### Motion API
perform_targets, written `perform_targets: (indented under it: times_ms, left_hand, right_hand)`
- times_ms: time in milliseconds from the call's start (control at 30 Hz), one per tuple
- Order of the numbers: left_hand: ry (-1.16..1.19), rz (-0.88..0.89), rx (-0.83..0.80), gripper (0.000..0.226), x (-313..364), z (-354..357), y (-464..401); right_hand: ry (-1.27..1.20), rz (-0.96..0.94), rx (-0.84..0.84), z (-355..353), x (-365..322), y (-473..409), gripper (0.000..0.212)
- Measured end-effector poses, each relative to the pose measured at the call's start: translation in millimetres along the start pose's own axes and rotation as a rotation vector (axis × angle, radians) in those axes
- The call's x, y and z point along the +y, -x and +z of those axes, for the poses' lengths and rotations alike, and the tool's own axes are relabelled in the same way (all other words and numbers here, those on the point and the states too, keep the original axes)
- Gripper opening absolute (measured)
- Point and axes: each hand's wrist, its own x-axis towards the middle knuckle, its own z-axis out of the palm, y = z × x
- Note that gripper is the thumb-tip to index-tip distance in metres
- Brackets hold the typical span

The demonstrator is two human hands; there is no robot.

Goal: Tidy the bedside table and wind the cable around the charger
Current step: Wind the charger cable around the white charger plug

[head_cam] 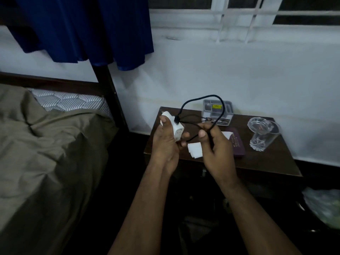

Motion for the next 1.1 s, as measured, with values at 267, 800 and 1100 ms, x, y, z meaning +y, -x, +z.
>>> perform_targets:
  times_ms: [267,800,1100]
  left_hand:
    - [-0.121,-0.117,-0.059,0.068,-35.1,1.3,70.6]
    - [-0.145,-0.211,-0.09,0.067,-64.2,13.7,78.7]
    - [-0.228,-0.286,-0.242,0.069,-69.0,9.2,67.8]
  right_hand:
    - [0.004,0.064,0.038,-45.5,-17.8,64.3,0.019]
    - [0.026,0.164,0.178,-77.6,-5.8,82.7,0.056]
    - [0.187,-0.025,0.159,-80.5,2.2,69.5,0.027]
